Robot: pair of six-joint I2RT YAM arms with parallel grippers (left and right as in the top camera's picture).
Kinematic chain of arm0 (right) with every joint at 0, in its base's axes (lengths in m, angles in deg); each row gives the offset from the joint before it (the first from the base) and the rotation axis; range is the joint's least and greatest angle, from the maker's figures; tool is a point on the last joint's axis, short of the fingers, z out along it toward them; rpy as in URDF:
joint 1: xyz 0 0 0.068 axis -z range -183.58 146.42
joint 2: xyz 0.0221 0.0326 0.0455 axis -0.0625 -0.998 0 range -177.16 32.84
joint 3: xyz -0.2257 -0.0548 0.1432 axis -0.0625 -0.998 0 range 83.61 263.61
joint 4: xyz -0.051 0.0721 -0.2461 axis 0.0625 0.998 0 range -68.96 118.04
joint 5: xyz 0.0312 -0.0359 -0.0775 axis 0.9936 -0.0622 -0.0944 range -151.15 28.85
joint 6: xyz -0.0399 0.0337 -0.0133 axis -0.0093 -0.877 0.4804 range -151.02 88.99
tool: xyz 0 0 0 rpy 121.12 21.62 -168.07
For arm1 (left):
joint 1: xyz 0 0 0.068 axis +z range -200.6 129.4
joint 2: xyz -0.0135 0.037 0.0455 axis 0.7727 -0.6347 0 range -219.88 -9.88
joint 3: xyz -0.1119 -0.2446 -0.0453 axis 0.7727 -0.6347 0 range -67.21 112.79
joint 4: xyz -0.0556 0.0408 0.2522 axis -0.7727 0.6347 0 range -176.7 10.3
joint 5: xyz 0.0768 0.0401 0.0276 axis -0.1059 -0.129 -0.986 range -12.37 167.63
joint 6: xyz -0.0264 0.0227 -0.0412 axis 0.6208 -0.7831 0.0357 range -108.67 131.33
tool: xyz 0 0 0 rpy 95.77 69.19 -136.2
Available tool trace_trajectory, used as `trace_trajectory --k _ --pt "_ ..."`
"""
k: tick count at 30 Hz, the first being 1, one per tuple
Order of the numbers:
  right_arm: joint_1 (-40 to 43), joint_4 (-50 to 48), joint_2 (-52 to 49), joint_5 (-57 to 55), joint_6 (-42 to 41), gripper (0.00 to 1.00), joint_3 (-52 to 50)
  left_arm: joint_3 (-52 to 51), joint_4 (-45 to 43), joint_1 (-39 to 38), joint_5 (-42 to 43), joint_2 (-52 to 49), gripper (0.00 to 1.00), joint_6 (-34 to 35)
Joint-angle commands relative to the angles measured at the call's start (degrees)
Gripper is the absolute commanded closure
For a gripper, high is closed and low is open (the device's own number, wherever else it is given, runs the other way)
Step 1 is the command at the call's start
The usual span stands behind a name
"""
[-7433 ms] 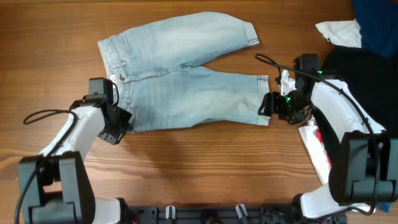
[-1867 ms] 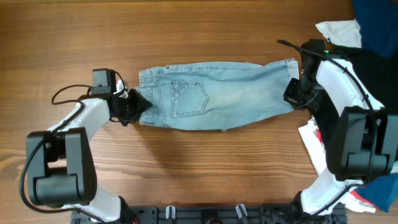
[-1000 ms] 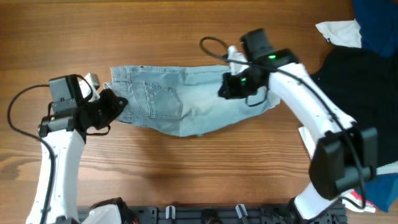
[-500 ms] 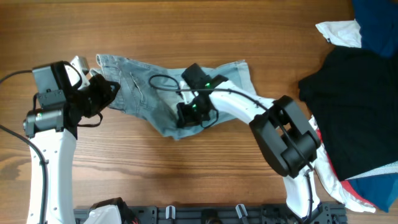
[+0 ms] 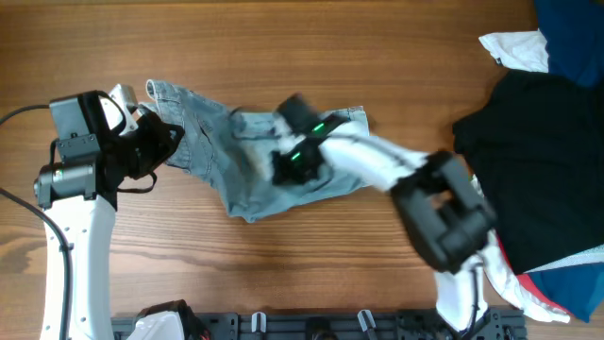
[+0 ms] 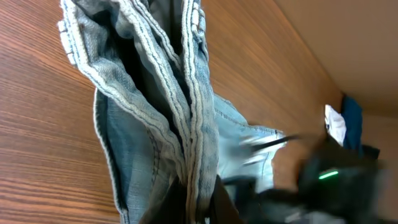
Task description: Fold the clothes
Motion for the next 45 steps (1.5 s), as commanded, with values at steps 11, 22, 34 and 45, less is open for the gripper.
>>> trace_trajectory --k 11,22,34,45 --pt "21.3 11.4 7.8 -18.4 12.1 0.96 -4.5 1.8 -5.4 -18.5 -2.1 1.1 0.96 0.4" --pt "21.2 3.7 7.0 -17.5 12.2 0.96 -13.0 1.8 -7.4 -28.4 -2.1 1.1 0.96 2.0" --pt "19.7 3.1 6.4 -17.5 12.1 0.96 -13.9 1.8 -9.8 -37.4 -7.1 -4.1 0.96 12.5" --pt "19.4 3.7 6.4 -17.5 12.1 0.96 -13.9 1.8 -23.5 -43.6 -9.2 -14.5 0.96 20.2"
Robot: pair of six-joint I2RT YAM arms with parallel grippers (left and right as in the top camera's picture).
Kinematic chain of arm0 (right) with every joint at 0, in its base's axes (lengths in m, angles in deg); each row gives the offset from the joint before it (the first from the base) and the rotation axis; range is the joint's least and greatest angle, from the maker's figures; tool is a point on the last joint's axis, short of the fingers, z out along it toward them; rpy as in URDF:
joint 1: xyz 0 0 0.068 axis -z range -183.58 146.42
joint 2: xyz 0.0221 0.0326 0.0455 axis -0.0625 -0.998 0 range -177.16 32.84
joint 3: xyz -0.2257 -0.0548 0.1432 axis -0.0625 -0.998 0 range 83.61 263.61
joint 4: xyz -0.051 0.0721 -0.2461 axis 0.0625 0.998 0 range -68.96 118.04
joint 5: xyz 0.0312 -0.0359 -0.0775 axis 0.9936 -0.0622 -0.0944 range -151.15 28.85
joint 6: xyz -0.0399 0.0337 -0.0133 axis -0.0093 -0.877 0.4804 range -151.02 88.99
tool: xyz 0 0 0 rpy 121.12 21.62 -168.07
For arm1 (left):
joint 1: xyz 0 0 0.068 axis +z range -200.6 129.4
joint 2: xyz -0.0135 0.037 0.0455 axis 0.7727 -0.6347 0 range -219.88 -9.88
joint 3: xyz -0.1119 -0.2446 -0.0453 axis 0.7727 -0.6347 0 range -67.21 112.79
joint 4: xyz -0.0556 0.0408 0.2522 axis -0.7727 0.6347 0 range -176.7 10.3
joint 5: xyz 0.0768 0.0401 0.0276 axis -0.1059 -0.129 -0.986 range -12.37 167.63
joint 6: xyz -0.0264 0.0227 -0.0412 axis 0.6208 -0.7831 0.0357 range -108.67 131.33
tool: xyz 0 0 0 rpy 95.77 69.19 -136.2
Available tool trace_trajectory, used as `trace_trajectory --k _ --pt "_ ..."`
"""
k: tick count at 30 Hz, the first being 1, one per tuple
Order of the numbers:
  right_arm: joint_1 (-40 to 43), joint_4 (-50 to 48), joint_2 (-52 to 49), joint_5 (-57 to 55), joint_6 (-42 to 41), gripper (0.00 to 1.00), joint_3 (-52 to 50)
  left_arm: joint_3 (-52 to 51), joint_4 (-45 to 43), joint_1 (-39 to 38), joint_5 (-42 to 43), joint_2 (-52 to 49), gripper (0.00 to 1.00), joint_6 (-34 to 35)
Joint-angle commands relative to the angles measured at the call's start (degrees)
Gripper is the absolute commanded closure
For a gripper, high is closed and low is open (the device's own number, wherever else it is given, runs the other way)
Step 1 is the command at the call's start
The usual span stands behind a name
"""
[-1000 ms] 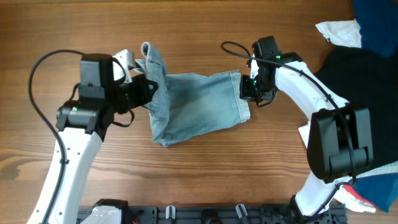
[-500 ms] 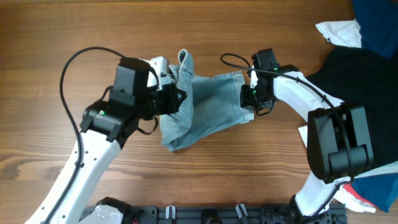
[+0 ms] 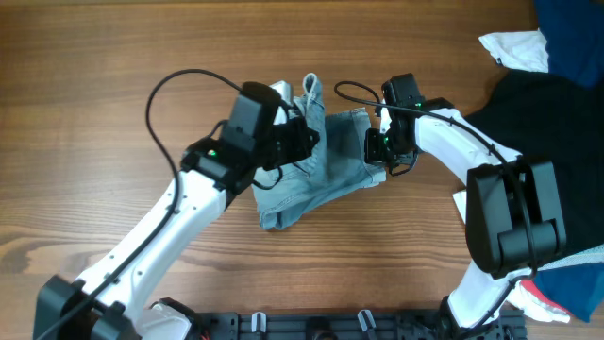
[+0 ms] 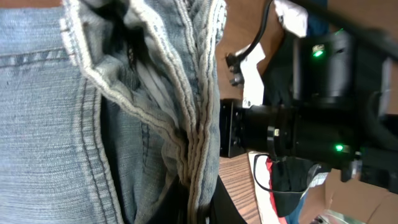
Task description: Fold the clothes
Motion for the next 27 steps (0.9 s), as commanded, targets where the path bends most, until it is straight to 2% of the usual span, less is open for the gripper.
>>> trace_trajectory --k 1,5,7,8,9,10,11,12,16,19,24,27 --pt "-1.7 0.6 -1.7 0.0 1.1 0.96 -1.8 1.7 -2.8 -2.3 -0.2 -3.1 0.96 3.1" --pt "-1.7 0.5 -1.7 0.0 1.1 0.96 -1.8 1.7 -4.2 -3.9 -0.2 -4.6 0.94 4.2" --pt "-1.7 0.5 -1.7 0.0 1.0 0.96 -1.8 1.7 -4.9 -4.9 -0.3 -4.6 0.78 4.2" --pt "-1.7 0.5 -1.7 0.0 1.0 0.96 -1.8 1.7 -5.1 -4.9 -0.3 -4.6 0.63 4.2" --pt "-1.6 0.5 -1.7 0.0 1.0 0.96 -1.8 1.7 -5.4 -4.9 -0.2 -4.6 0.41 4.2" --pt "-1.6 0.5 -1.7 0.6 1.1 0.95 -1.8 1.7 -5.8 -4.7 -0.2 -4.5 0.34 3.9" --pt "-1.6 0.5 -1.7 1.4 1.1 0.87 -1.7 1.7 -5.8 -3.9 -0.2 -4.2 0.31 2.4" --pt "-1.5 1.5 -1.6 1.2 1.2 0.84 -1.3 1.7 -5.5 -2.9 0.0 -3.6 0.28 1.0" --pt "0.6 7.1 -0.2 -4.0 -0.3 0.77 2.2 1.7 -2.2 0.9 -0.1 -1.8 0.28 -2.5" --pt "5.4 13.7 4.1 -7.3 -2.5 0.75 8.3 1.7 5.1 4.3 -3.6 -1.9 0.28 -4.9" --pt "7.0 18.1 14.6 6.4 9.2 0.8 12.4 1.6 9.9 7.3 -13.3 -2.1 0.27 -5.1" --pt "3.9 23.7 16.4 7.0 11.8 0.8 12.3 1.6 6.6 9.1 -15.1 -3.8 0.38 -7.9"
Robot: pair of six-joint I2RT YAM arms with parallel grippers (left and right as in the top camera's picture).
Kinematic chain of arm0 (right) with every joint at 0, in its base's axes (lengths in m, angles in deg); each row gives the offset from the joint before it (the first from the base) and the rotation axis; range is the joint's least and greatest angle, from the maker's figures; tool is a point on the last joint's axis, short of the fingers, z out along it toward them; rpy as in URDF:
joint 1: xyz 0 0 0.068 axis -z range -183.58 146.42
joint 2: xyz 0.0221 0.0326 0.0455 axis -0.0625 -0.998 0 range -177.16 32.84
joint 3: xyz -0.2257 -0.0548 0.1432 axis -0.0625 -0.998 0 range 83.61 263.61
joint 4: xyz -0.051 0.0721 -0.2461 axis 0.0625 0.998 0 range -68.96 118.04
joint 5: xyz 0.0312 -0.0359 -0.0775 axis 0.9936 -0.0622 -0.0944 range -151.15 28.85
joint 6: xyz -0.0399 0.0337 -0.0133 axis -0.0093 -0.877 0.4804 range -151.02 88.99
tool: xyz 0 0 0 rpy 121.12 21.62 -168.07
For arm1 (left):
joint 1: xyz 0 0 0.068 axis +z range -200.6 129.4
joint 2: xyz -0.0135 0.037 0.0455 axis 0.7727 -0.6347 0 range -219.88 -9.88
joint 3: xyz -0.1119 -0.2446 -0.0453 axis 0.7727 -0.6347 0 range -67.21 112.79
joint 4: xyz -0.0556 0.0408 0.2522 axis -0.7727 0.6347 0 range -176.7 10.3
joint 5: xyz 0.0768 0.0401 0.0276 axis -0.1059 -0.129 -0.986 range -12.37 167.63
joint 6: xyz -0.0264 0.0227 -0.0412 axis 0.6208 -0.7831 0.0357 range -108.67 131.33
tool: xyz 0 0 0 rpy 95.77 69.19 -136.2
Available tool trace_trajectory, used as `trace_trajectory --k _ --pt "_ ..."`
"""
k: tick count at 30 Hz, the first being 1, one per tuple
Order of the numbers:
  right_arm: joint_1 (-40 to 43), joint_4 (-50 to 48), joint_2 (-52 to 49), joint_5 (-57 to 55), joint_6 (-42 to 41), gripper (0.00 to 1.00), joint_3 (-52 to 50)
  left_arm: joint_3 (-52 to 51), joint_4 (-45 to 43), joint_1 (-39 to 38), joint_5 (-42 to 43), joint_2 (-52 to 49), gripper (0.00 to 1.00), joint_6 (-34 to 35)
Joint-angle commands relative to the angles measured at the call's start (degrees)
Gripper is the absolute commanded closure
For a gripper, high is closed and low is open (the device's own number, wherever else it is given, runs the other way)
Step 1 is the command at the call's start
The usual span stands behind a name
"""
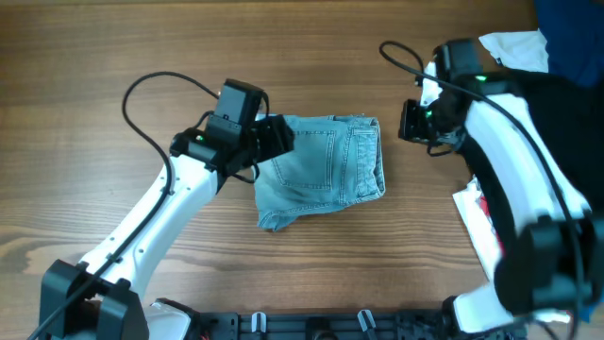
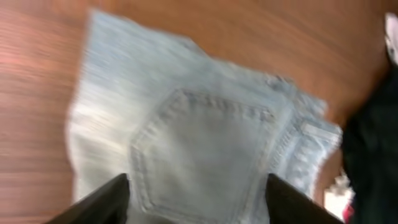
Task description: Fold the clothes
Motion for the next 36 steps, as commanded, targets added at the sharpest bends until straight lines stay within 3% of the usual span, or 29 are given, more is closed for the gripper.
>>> trace_trajectory --k 1,3,5,10,15,18,19,20,21,22,23,27,30,36 --pt "-4.5 4.2 1.1 4.5 5.5 0.81 0.2 0.7 -5.0 2.4 -4.2 -1.9 0.37 -6.0" --pt "-7.6 3.8 1.0 4.4 5.2 0.81 -1.6 0.8 -10.0 3.7 -2.2 -4.5 0.27 -9.3" --pt "-10.5 2.1 1.0 4.4 2.9 0.82 -4.1 0.8 -14.6 5.2 -0.1 -7.5 0.25 -10.5" --pt "-15.0 -4.9 0.9 4.4 -2.9 0.83 -13.5 0.8 -26.2 8.2 2.5 -16.7 0.24 -14.1" --pt "-15.3 -14.6 0.9 2.1 -4.3 0.83 -20.4 0.8 -30.0 8.2 2.5 -22.7 0.22 -16.2" --pt "-15.2 -22.0 0.3 -5.7 -7.1 0.82 -23.9 0.8 -21.8 8.2 1.6 -25.7 0.35 -20.5" --pt "-15.2 -23.4 0.1 -7.9 -7.2 0.82 -24.3 0.8 -19.3 8.2 0.7 -26.2 0.43 -20.8" --pt "-15.2 -24.7 -0.3 -9.8 -7.2 0.82 -24.5 0.8 -16.3 8.2 -0.4 -26.5 0.54 -20.8" --pt "-15.2 -26.6 -0.9 -11.5 -7.1 0.82 -24.6 0.8 -12.4 8.2 -1.7 -26.7 0.77 -20.7" --pt "-15.2 -28.1 -1.6 -12.5 -7.1 0.82 -24.6 0.8 -7.6 8.2 -2.5 -26.6 0.91 -20.2" --pt "-15.1 -29.2 -2.0 -13.0 -6.9 0.82 -24.6 0.8 -4.9 8.2 -2.5 -26.6 0.96 -18.9" --pt "-13.4 -35.7 -4.0 -13.7 -6.8 0.82 -24.6 0.8 11.3 8.2 -1.9 -26.6 0.96 -11.2" --pt "-12.4 -40.9 -4.5 -13.6 -4.7 0.82 -24.5 0.8 21.6 8.2 4.3 -26.6 0.96 -8.0" --pt "-12.4 -40.9 -4.4 -11.7 -2.0 0.83 -23.3 0.8 27.2 8.2 7.2 -26.5 0.92 -8.0"
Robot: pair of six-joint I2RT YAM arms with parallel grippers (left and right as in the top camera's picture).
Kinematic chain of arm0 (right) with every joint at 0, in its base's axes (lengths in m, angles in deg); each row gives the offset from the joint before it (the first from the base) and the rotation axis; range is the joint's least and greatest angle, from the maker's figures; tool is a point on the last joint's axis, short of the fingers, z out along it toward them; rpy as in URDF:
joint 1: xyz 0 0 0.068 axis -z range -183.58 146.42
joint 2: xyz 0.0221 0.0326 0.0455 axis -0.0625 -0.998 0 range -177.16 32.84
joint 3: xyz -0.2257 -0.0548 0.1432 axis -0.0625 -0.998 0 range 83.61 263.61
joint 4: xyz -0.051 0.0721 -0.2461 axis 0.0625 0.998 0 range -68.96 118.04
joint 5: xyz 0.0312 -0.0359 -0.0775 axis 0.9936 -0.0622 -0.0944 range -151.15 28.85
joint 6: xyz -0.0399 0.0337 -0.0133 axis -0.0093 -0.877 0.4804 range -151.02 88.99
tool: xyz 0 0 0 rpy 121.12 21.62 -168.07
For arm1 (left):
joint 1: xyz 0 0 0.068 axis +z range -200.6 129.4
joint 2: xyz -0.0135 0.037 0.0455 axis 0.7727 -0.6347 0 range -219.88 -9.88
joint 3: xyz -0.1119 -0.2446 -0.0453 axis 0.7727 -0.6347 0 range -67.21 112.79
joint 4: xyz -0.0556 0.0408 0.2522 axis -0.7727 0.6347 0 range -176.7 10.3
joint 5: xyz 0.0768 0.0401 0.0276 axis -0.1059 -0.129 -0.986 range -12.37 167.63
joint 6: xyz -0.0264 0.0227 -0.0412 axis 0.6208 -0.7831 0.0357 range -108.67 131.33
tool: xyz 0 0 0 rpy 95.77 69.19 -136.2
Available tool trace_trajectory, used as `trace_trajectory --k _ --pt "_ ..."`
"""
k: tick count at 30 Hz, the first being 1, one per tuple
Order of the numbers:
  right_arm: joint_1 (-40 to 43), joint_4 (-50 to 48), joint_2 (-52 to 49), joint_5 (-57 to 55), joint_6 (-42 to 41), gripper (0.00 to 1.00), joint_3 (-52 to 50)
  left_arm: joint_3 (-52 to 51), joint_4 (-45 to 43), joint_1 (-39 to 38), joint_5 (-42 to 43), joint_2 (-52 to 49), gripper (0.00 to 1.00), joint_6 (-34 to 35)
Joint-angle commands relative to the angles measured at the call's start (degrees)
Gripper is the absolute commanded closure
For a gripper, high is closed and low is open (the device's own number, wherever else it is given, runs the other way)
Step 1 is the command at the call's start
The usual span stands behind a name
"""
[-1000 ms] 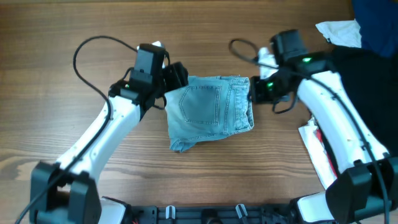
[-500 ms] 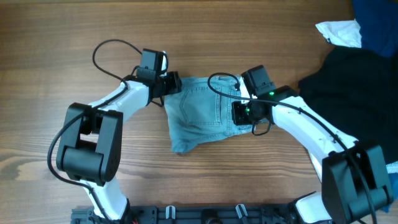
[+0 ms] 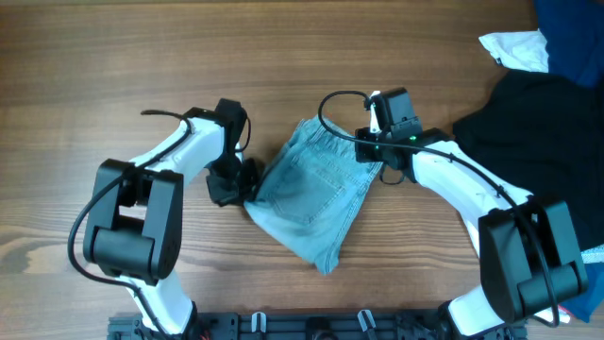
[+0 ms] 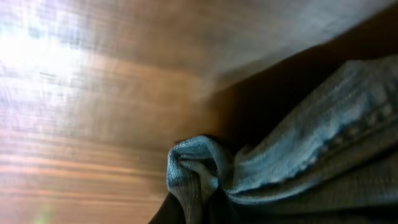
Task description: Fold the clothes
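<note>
A folded pair of light-blue denim shorts (image 3: pixel 311 198) lies slantwise in the middle of the wooden table (image 3: pixel 142 57). My left gripper (image 3: pixel 243 182) is low at the shorts' left edge. In the left wrist view this left gripper (image 4: pixel 196 208) is shut on a bunched fold of the denim (image 4: pixel 298 162). My right gripper (image 3: pixel 371 162) sits over the shorts' upper right corner by the waistband. The wrist hides its fingers, so its state is unclear.
A pile of black cloth (image 3: pixel 528 170) fills the right side of the table, with a white cloth (image 3: pixel 514 47) and a blue cloth (image 3: pixel 571 38) behind it. A dark rack (image 3: pixel 311 326) runs along the front edge.
The shorts have turned from square-on to slantwise, with one corner pointing toward the front. My left gripper went from open over them to shut on their left edge. The right gripper moved left to their upper right corner.
The shorts lay spread out, my left gripper shut on one end and the right arm over the middle. Then the left gripper held that end above the rest. Then the shorts lay folded in a rectangle with both grippers clear. Now both grippers are at its edges.
</note>
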Motion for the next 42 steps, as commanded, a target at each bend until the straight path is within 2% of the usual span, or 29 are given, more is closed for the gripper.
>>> trace_trajectory --k 1,4,5,6,7,8,9,10,12,14,17,23,30,36,37,38,39,40,41,42 --pt "0.1 3.0 -0.8 -0.7 1.8 0.82 1.5 -2.0 0.9 0.1 0.3 -2.3 0.9 1.2" --pt "0.1 8.2 2.3 -0.8 1.8 0.77 4.1 -1.9 -1.6 0.3 0.1 0.6 0.87 0.9" --pt "0.1 9.8 4.3 -0.9 1.6 0.72 5.2 -1.7 -2.2 0.3 -0.8 1.7 0.84 0.8" --pt "0.1 11.0 6.1 -1.4 1.4 0.68 5.9 -1.4 -2.8 0.5 -3.6 3.1 0.74 0.8" --pt "0.1 12.6 8.5 -2.3 1.4 0.68 6.8 -1.0 -3.2 0.7 -5.9 4.1 0.48 0.8" --pt "0.1 13.9 10.6 -3.0 1.4 0.68 7.2 -0.7 -3.8 1.0 -8.9 5.3 0.16 0.8" --pt "0.1 15.5 13.8 -3.4 1.4 0.67 7.3 -0.2 -5.0 1.5 -12.6 6.7 0.05 0.8" --pt "0.1 16.6 15.6 -3.4 1.4 0.66 7.3 0.3 -6.1 1.8 -14.3 7.6 0.0 0.8" --pt "0.1 19.6 18.8 -3.4 1.1 0.66 7.3 2.0 -8.4 2.6 -13.9 9.6 0.0 0.7" --pt "0.1 22.1 20.2 -3.6 -0.1 0.66 7.3 2.9 -12.6 2.5 -6.8 10.7 0.0 -6.5" --pt "0.1 27.3 20.9 -6.4 -5.0 0.64 7.3 2.9 -20.7 1.2 9.9 10.4 0.0 -22.3" --pt "0.1 28.2 20.9 -6.4 -6.3 0.62 7.3 2.9 -24.2 -1.7 19.7 9.6 0.0 -35.3" --pt "0.1 29.8 20.9 -6.4 -7.8 0.62 7.3 2.9 -31.4 -4.4 18.4 0.5 0.0 -35.0" --pt "0.1 29.8 20.9 -6.4 -7.8 0.62 7.3 2.9 -31.7 -5.2 18.8 -6.6 0.0 -33.5" --pt "0.1 29.8 20.9 -6.4 -7.8 0.62 7.3 2.9 -31.2 -5.7 19.3 -7.2 0.04 -33.5" --pt "0.1 29.8 20.9 -6.4 -7.8 0.62 7.3 2.9 -29.9 -7.0 19.7 -7.9 0.32 -33.5" --pt "0.1 29.8 20.9 -6.4 -7.8 0.62 7.3 2.9 -29.4 -7.6 19.7 -7.9 0.5 -33.6" --pt "0.1 29.8 20.9 -6.4 -7.8 0.62 7.3 2.9 -28.7 -8.4 19.7 -7.9 0.73 -33.6" --pt "0.1 29.8 20.9 -6.4 -7.8 0.62 7.3 2.9 -28.1 -8.8 19.6 -7.9 0.9 -33.6" --pt "0.1 29.8 20.9 -6.4 -7.8 0.62 7.3 2.9 -27.1 -8.9 19.4 -7.9 0.96 -33.6"
